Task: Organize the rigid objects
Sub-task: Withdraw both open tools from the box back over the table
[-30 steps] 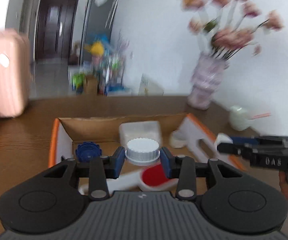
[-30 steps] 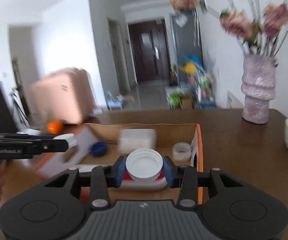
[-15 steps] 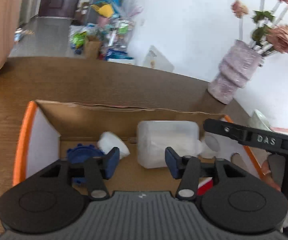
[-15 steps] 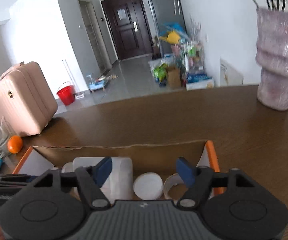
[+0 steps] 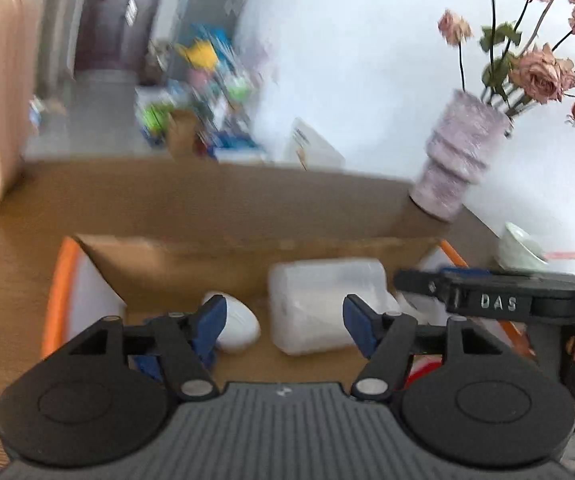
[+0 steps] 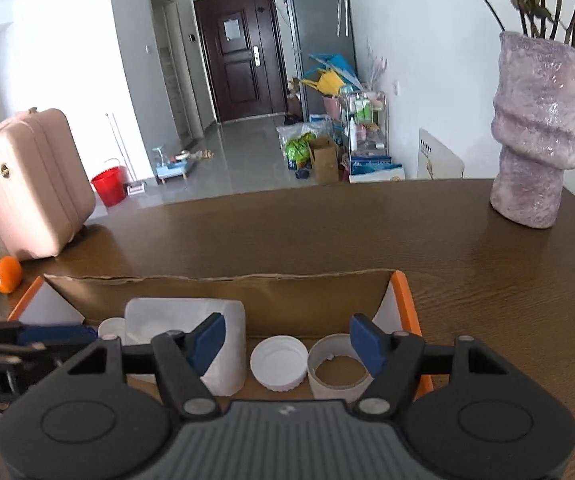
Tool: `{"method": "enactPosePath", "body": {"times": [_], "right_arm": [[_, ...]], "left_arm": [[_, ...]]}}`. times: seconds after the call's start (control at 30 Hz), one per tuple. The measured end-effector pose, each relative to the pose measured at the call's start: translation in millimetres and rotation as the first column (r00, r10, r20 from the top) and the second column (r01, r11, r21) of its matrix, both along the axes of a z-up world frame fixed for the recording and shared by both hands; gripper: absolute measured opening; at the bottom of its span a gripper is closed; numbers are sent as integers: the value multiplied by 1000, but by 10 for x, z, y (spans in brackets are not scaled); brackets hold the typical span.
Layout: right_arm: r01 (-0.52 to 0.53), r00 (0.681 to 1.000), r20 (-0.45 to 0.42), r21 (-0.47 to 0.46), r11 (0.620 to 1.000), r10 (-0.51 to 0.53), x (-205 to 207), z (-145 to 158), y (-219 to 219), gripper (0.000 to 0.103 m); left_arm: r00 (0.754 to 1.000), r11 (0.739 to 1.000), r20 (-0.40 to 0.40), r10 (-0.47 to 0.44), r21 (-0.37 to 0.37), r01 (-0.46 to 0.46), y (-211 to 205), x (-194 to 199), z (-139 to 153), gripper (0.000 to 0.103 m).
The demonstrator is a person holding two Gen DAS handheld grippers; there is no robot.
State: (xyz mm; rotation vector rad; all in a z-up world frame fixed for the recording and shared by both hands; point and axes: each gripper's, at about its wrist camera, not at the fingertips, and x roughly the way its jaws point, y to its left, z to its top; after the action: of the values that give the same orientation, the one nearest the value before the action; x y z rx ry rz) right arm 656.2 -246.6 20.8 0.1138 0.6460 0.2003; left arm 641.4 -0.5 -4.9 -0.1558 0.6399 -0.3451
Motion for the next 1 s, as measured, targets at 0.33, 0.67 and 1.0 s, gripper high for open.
{"method": "enactPosePath", "body": {"times": [0.33,0.67,1.0], "right_arm": [[-3,993,120,-61,998,11,-1258,490,-87,76],[115,927,368,-102,988,-70,-2855,501,-435,102],[41,874,481,-195,980,60,-4012,543,-300,103]], "left_arm": [[980,974,163,117,172,-145,237,-1500,690,83],[869,895,419,263,231,-382,507,-3073,708,103],[848,899,465,254,210,-385,260,-3898,821,103]]}}
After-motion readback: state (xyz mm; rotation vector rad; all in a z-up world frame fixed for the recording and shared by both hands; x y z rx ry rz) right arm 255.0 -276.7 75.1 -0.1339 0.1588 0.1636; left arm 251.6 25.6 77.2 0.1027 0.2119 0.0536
